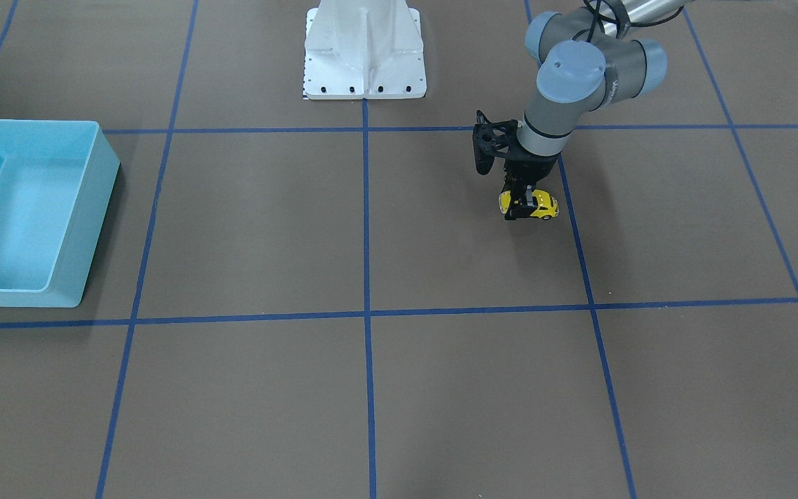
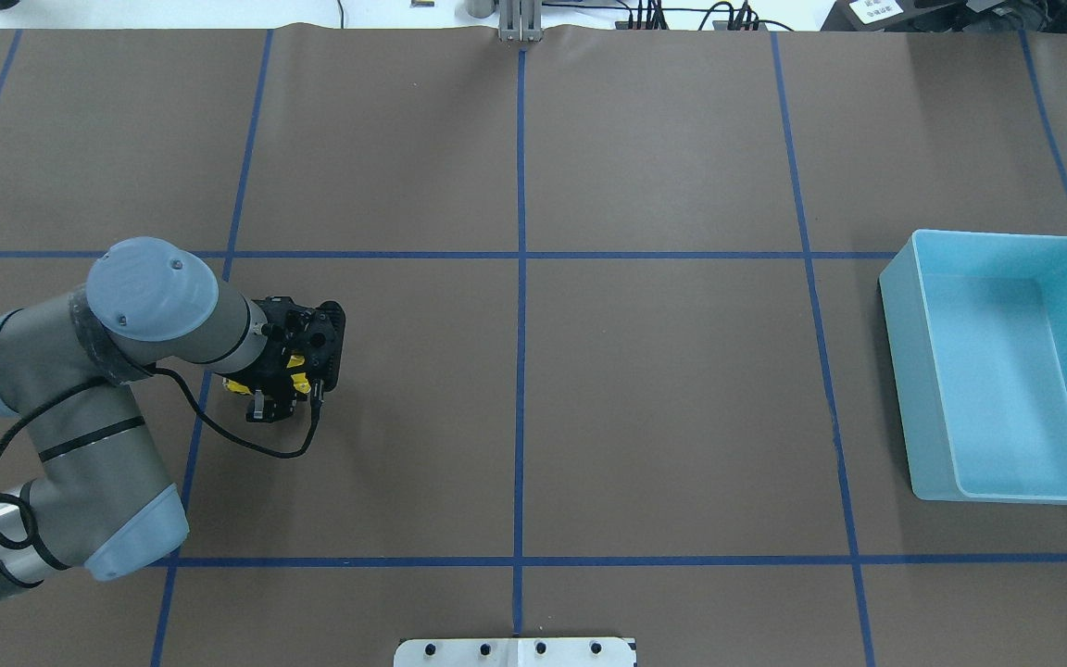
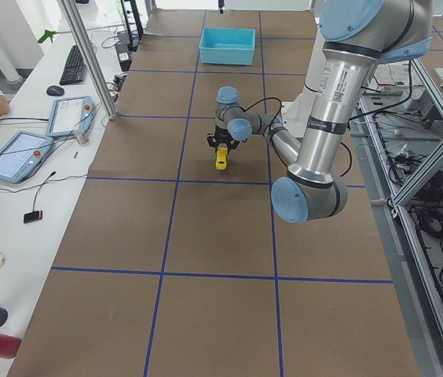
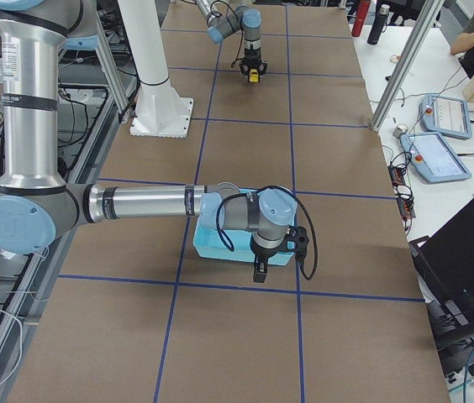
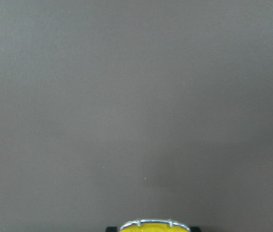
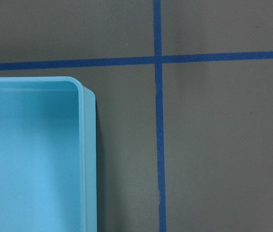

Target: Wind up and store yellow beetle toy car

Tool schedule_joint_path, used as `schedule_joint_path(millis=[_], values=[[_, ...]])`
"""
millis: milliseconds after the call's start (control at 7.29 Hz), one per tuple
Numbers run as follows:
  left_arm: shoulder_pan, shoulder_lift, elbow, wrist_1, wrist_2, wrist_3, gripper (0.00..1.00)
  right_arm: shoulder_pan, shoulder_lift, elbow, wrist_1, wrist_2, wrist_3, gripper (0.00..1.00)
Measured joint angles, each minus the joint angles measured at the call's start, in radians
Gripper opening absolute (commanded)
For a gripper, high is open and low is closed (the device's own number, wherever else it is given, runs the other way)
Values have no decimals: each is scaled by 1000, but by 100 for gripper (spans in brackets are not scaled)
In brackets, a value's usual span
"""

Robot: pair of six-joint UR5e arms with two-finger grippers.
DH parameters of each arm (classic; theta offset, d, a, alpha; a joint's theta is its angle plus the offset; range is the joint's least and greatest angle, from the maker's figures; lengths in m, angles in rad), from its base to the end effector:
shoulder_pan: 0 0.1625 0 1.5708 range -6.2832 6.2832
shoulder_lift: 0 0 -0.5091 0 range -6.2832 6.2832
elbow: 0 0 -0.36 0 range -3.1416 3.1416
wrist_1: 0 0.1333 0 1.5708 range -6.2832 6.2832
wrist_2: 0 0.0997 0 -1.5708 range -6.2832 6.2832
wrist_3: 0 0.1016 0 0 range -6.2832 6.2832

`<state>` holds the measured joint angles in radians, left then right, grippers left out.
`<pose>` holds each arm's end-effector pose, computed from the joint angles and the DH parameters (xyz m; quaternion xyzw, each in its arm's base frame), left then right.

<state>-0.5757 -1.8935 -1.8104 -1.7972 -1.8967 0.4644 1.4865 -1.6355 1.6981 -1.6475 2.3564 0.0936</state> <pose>0.4523 -0.4137 0.4505 0.3266 0.2440 0.6538 0.6375 0.0254 -0.4287 0.7212 -0.0405 -0.3807 0.0070 0.9238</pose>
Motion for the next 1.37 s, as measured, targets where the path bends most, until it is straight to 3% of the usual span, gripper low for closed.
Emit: schedule_joint_path(millis=[274,1372], values=[[-8,5,6,1,0,11,35,0,0,0,0,0,0,100],[-18,-2,56,-110,-3,-2,36,0,1,-3,0,-3,0,100]])
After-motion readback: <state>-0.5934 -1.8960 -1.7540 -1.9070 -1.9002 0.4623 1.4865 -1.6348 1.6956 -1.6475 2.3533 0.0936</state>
